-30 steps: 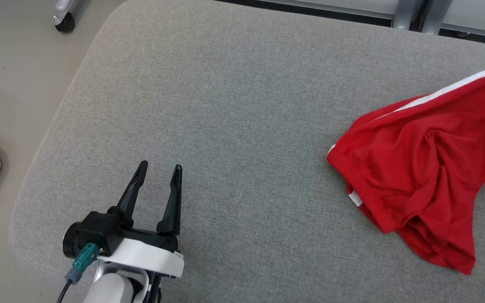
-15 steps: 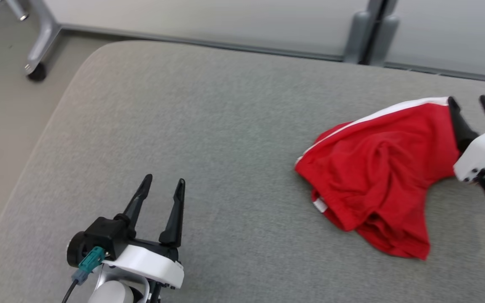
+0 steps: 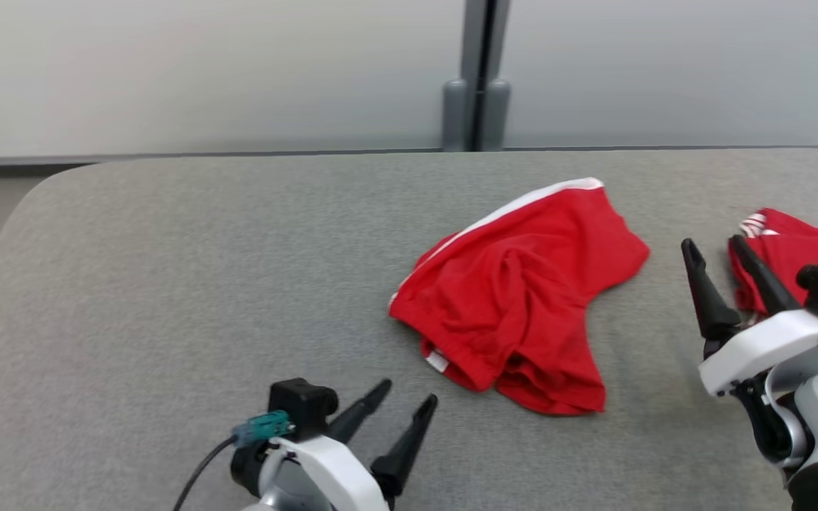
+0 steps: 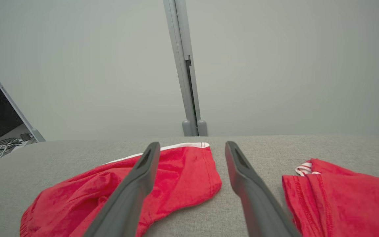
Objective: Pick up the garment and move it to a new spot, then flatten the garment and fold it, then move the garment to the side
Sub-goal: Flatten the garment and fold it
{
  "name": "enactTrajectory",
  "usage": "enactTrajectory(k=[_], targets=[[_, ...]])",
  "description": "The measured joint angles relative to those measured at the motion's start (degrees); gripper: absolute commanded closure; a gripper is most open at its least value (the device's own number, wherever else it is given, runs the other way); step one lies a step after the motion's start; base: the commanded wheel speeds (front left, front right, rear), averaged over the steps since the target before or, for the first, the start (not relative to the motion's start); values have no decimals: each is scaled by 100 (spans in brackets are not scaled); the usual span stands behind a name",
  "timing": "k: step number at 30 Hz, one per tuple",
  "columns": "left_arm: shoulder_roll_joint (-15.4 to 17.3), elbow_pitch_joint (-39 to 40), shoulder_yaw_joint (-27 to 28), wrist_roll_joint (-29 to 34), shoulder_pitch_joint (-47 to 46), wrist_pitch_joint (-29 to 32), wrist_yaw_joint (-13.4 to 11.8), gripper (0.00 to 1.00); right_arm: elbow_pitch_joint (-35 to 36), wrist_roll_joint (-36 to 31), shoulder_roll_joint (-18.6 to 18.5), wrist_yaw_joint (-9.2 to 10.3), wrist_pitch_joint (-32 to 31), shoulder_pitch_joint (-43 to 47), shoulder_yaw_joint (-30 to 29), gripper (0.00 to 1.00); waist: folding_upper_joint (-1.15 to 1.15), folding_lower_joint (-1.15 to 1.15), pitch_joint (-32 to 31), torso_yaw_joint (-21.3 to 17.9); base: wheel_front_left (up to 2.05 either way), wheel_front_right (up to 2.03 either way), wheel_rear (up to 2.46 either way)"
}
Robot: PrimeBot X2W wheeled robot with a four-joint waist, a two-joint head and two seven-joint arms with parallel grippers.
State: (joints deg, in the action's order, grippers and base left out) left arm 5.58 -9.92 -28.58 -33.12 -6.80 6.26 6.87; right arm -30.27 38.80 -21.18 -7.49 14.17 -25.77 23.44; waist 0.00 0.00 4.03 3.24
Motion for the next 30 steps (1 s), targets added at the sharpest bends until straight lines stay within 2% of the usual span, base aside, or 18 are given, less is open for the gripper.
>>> enactTrajectory(k=[4, 14, 23, 27, 28, 29, 30], targets=[[-7, -230, -336, -293, -173, 320, 21, 0, 244, -79, 119, 0, 25, 246, -82, 0, 0, 0, -7, -292, 0, 0, 0], [-26, -1215, -1068, -946, -1001, 293, 57, 0, 720, -328, 272, 0, 56, 719, -480, 0, 0, 0, 133, -854, 0, 0, 0], [-62, -2359, -1352, -1294, -1731, -99, 57, 0, 943, -509, 428, 0, -3, 893, -739, 0, 0, 0, 297, -978, 0, 0, 0], [-119, -2510, -1533, -1493, -1855, -236, 57, 0, 1011, -570, 487, 0, -13, 957, -842, 0, 0, 0, 304, -928, 0, 0, 0], [-130, -2528, -1583, -1548, -1898, -275, 57, 6, 1032, -587, 509, 0, -41, 969, -850, 0, 0, 0, 304, -916, 0, 0, 0], [-133, -2570, -1638, -1586, -1950, -285, 57, 20, 1042, -612, 528, 0, -56, 972, -850, 0, 0, 0, 301, -908, 0, 0, 0], [-135, -2616, -1692, -1607, -1989, -315, 57, 52, 1051, -630, 550, 0, -64, 977, -856, 0, 0, 0, 294, -902, 0, 0, 0]])
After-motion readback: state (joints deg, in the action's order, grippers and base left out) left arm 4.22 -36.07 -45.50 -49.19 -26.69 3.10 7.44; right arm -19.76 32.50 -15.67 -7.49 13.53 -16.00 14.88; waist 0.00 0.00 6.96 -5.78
